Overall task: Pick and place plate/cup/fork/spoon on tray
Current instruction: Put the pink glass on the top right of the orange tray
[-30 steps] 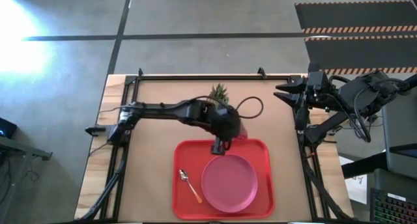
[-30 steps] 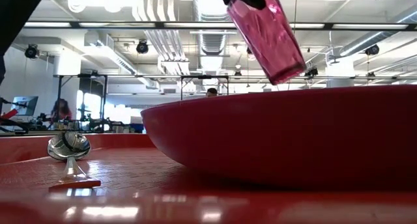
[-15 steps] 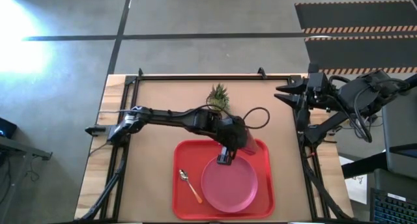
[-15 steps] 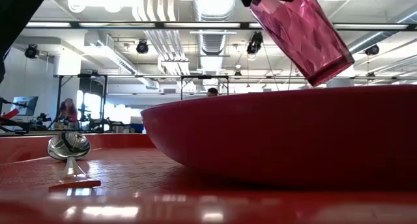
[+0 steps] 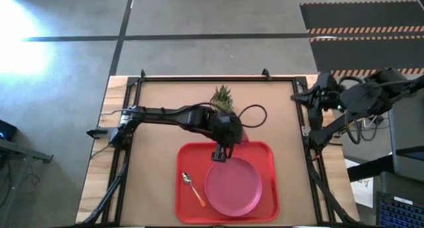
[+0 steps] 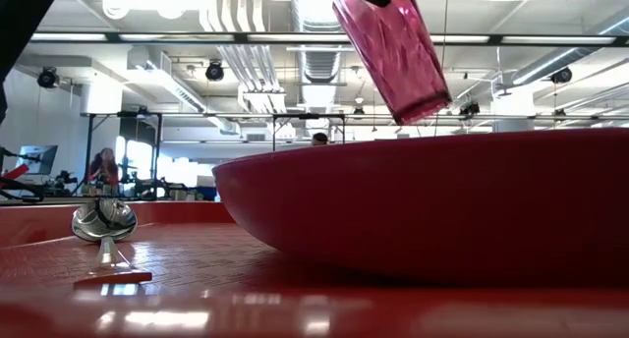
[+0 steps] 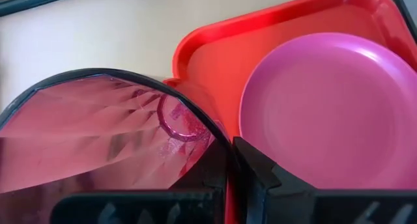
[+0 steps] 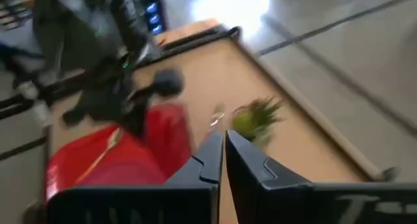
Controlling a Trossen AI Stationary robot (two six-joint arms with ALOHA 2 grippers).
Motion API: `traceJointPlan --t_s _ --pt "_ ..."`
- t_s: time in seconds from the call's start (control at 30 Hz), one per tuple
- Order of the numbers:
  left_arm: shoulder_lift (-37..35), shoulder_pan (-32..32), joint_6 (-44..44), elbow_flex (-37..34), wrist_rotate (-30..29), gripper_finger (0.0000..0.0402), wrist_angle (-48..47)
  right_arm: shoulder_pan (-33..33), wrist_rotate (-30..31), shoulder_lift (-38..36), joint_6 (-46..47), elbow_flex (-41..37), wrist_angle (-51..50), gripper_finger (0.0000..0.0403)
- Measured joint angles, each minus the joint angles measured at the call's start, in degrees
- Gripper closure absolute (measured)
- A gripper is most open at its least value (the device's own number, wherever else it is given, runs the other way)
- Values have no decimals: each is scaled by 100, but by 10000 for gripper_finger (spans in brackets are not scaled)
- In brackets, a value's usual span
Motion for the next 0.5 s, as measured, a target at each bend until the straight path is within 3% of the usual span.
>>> traceJointPlan --t_s 0.1,0.33,0.5 --pt "-167 0 4 -12 -162 401 -149 0 -400 -21 830 -667 -380 394" --pt "-372 4 4 -19 -476 401 -606 8 -1607 -130 2266 -2841 96 394" --pt "-406 -7 6 -19 -490 401 -665 13 -2415 -89 2770 -4423 1407 394"
